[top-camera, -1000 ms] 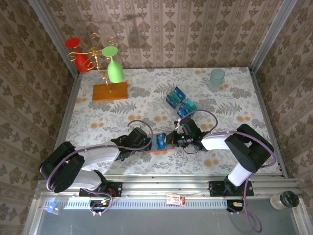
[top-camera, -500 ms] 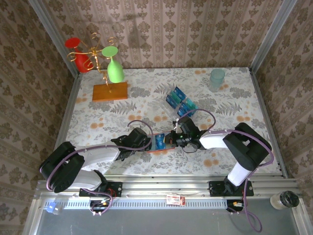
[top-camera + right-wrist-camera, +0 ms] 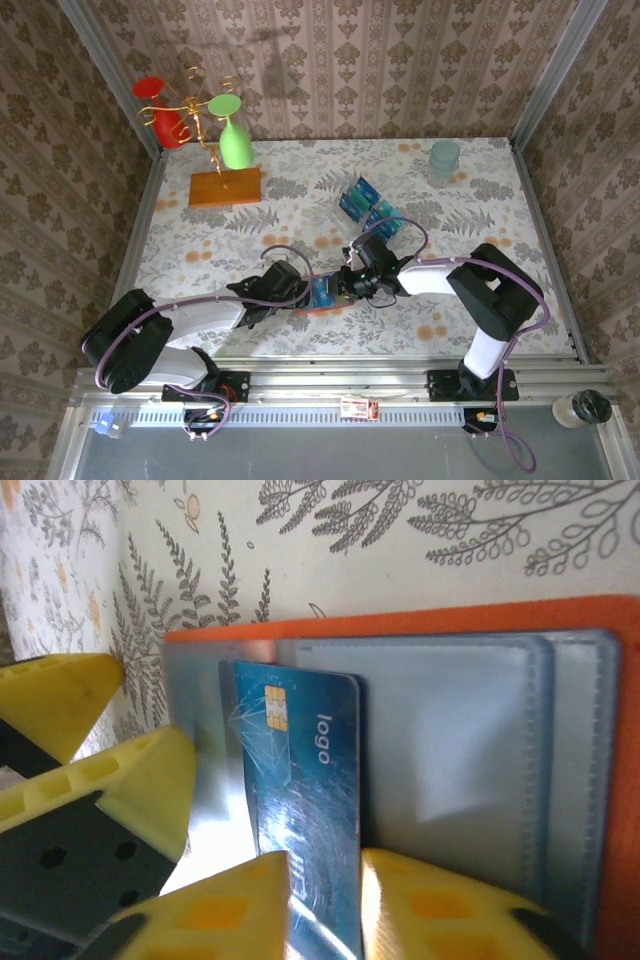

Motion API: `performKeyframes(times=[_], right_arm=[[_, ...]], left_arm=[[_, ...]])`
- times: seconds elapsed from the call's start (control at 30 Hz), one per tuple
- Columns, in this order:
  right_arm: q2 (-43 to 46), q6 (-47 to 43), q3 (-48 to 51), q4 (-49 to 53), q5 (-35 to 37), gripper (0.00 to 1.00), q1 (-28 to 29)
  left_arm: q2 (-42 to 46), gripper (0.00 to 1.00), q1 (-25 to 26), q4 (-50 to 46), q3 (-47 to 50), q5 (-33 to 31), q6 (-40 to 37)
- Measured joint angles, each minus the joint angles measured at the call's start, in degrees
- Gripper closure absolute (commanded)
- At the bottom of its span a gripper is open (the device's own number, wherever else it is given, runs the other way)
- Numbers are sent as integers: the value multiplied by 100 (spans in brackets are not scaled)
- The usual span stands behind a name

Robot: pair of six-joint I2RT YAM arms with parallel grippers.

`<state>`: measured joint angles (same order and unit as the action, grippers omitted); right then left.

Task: Put the credit cards into the card holder

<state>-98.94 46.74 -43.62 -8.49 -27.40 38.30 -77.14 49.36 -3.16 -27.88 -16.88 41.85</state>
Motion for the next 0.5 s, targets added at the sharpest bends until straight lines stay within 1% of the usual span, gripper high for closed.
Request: performKeyframes(times=[0.1, 0.17, 0.23, 0.3, 0.4, 0.5], right_arm=[[164, -273, -256, 610, 127, 60, 0], [293, -452, -435, 1012, 247, 60, 0], [404, -623, -634, 1355, 389, 65, 0], [487, -822, -835, 1652, 533, 73, 7], [494, -1049, -1067, 1956, 715, 82, 35], [424, -1172, -1213, 2155, 824, 84, 107]], left_arm=[[85, 0, -72, -44, 0, 61, 57], [162, 0, -120, -129, 0, 68, 70], [256, 0, -162, -205, 0, 76, 87], [348, 0, -184, -308, 0, 81, 103], [463, 0, -190, -474, 7, 79, 109], [507, 0, -214, -551, 33, 83, 138]])
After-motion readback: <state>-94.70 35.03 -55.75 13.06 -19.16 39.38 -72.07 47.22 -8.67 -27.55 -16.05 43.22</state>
